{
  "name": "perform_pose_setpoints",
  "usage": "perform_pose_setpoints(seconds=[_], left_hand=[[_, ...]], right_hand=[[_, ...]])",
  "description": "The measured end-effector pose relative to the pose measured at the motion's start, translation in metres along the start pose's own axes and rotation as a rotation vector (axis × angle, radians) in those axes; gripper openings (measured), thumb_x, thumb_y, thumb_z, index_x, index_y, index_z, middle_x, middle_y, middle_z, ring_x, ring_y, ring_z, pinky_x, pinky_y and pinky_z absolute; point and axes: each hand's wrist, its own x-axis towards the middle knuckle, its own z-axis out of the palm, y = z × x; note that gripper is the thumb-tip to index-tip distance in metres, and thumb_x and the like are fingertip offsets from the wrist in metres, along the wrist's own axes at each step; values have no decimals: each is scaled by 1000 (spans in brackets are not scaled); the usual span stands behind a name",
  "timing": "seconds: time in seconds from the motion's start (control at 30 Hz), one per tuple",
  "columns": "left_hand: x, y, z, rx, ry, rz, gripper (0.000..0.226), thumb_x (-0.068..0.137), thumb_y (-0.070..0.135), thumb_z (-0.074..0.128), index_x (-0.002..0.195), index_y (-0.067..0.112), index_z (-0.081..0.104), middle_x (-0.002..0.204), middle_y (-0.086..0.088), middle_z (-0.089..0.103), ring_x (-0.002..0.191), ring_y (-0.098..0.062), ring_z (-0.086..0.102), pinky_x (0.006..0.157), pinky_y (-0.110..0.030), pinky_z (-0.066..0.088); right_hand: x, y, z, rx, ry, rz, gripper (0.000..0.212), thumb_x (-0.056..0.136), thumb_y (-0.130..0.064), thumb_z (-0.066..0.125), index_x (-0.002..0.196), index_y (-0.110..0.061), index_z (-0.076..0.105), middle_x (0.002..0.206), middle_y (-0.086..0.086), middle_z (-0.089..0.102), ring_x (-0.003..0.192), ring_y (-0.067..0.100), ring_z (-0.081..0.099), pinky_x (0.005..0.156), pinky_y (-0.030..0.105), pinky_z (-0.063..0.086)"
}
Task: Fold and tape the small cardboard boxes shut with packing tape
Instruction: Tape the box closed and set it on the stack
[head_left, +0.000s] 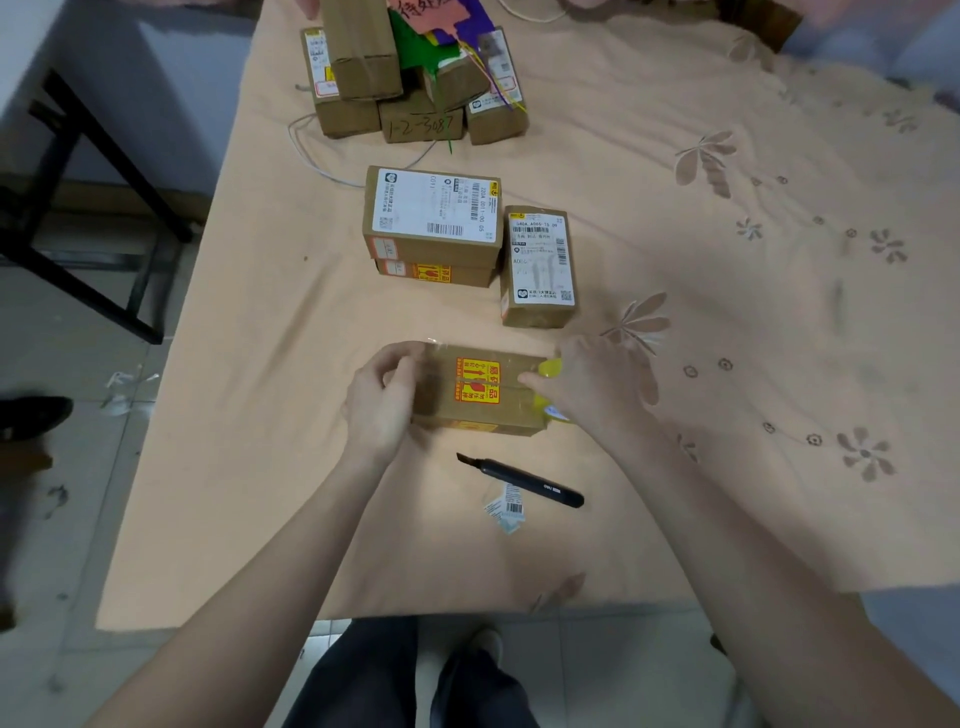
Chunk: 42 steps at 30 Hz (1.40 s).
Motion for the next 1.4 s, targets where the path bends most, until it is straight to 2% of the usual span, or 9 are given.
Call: perform_pose_setpoints(seconds=[0.2, 0.47, 0.67, 0.87, 1.0, 1.07, 1.2, 1.3, 1.4], left_hand=[[15, -11, 0, 59, 130, -53, 17, 86, 44, 62, 82, 31, 71, 92, 9, 72, 96, -15, 62, 97, -43, 45], [21, -26, -1, 73, 176, -91, 15, 88, 34, 63, 83, 25, 73, 88, 1, 73, 90, -21, 65, 91, -43, 48], [22, -34, 6, 71, 198, -120, 17, 91, 30, 59, 89, 20, 73, 87, 1, 71, 91, -22, 65, 88, -38, 49], [21, -40, 15, 119, 219, -62, 19, 95, 27, 54, 90, 16, 69, 79, 1, 67, 76, -19, 62, 63, -21, 38], [21, -41, 22, 87, 236, -65, 12, 95, 20, 53, 105, 14, 48, 83, 2, 61, 81, -23, 58, 78, -33, 45], [26, -45, 18, 50, 176, -105, 21, 94, 16, 55, 107, 17, 39, 75, 7, 53, 77, -16, 54, 78, -27, 42], [36, -49, 5, 150, 47, -81, 22, 90, 21, 60, 104, 17, 43, 80, 6, 55, 74, -10, 53, 68, -16, 35], [27, -45, 7, 194, 207, 30, 11, 94, 20, 52, 100, 12, 53, 101, -4, 62, 84, -18, 58, 77, -26, 44], [-3, -38, 25, 159, 307, 151, 23, 98, 15, 41, 107, 7, 61, 108, -6, 65, 98, -22, 60, 85, -31, 46]], right_hand=[[11, -11, 1, -100, -43, -13, 45, 81, -56, 62, 67, -19, 41, 58, -4, 30, 72, 21, 43, 80, 39, 33], [17, -23, -2, -154, -7, -47, 42, 80, -57, 62, 73, -21, 43, 85, 3, 65, 84, 24, 58, 74, 37, 23], [20, -24, 0, -176, -54, -39, 52, 80, -60, 61, 62, -19, 35, 58, -3, 35, 70, 21, 43, 74, 36, 22], [21, -22, 1, -168, -49, -68, 52, 81, -60, 60, 62, -17, 36, 56, -3, 32, 67, 21, 42, 72, 34, 25], [20, -23, 1, -198, -45, -75, 48, 82, -55, 60, 62, -14, 43, 56, -3, 33, 65, 19, 41, 69, 33, 28], [21, -24, 1, -210, -53, -70, 50, 82, -51, 60, 59, -15, 36, 56, -3, 33, 65, 19, 41, 69, 33, 28], [20, -24, 1, -194, -68, -70, 54, 82, -52, 61, 57, -17, 28, 57, -2, 31, 68, 20, 42, 68, 32, 27], [18, -23, 1, -200, -59, -72, 54, 83, -51, 60, 58, -17, 28, 57, -3, 31, 68, 20, 41, 67, 32, 26], [18, -23, 0, -203, -56, -71, 54, 82, -50, 61, 58, -17, 27, 57, -3, 30, 68, 20, 41, 66, 33, 26]])
